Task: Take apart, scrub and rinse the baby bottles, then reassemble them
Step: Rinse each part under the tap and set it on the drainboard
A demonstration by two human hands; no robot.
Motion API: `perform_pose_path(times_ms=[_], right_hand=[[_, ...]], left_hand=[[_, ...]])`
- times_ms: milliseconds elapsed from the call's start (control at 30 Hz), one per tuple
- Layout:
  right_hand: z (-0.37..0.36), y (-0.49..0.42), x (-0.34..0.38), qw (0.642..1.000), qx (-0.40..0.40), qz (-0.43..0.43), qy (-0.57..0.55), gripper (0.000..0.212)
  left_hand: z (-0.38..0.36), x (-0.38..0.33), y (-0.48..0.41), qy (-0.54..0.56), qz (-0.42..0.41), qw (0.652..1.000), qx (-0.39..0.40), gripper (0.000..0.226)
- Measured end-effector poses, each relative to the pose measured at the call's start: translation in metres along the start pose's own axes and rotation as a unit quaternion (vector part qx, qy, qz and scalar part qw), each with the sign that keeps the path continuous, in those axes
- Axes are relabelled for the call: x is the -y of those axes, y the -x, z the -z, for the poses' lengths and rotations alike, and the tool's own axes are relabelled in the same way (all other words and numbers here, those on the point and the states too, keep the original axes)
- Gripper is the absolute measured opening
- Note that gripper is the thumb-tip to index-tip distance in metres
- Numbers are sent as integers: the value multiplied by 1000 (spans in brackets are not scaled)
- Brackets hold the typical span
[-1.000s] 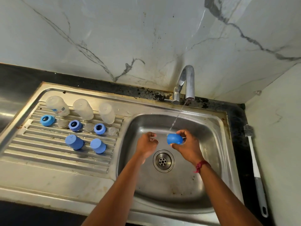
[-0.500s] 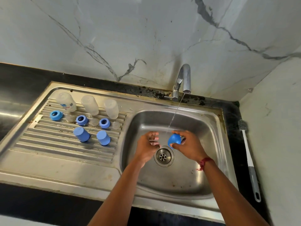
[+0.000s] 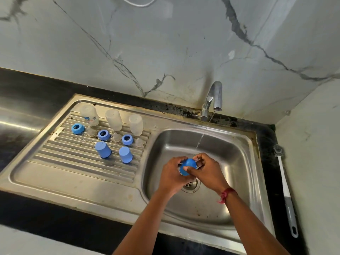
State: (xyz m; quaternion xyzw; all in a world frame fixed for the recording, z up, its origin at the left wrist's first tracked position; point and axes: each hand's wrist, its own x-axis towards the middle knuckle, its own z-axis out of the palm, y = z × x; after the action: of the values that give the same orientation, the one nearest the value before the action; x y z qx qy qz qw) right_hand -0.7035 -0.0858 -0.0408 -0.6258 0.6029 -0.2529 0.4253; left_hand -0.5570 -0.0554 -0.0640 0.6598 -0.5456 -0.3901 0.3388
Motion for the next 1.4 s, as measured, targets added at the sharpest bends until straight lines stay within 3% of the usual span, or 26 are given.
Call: perform_pose_path(times_ms=[367, 533, 700, 800, 967, 1100, 1267, 1400], right_hand=[[7, -23, 4, 997, 25, 1, -68, 25], [36, -45, 2, 992, -28, -29, -121, 17], [65, -74, -8, 991, -61, -45, -111, 4], [70, -83, -15, 995, -70, -39, -63, 10], [40, -62, 0, 991, 110, -40, -58, 6], [2, -56, 22, 992, 122, 30, -30, 40], [-19, -56, 59, 988, 126, 61, -57, 35], [-38, -62, 94, 982, 126, 86, -109, 36]], left_hand=[[-1, -11, -16, -6, 3, 996, -88, 47], [-3, -23, -41, 7, 41, 995, -92, 49], [-14, -18, -60, 24, 55, 994, -91, 46], [-16, -13, -60, 37, 58, 993, -93, 44], [-8, 6, -48, 44, 32, 993, -108, 49], [9, 6, -35, 66, -1, 984, -166, 53], [44, 4, -22, 33, -37, 973, -225, 67], [84, -2, -5, 20, -109, 944, -311, 71]])
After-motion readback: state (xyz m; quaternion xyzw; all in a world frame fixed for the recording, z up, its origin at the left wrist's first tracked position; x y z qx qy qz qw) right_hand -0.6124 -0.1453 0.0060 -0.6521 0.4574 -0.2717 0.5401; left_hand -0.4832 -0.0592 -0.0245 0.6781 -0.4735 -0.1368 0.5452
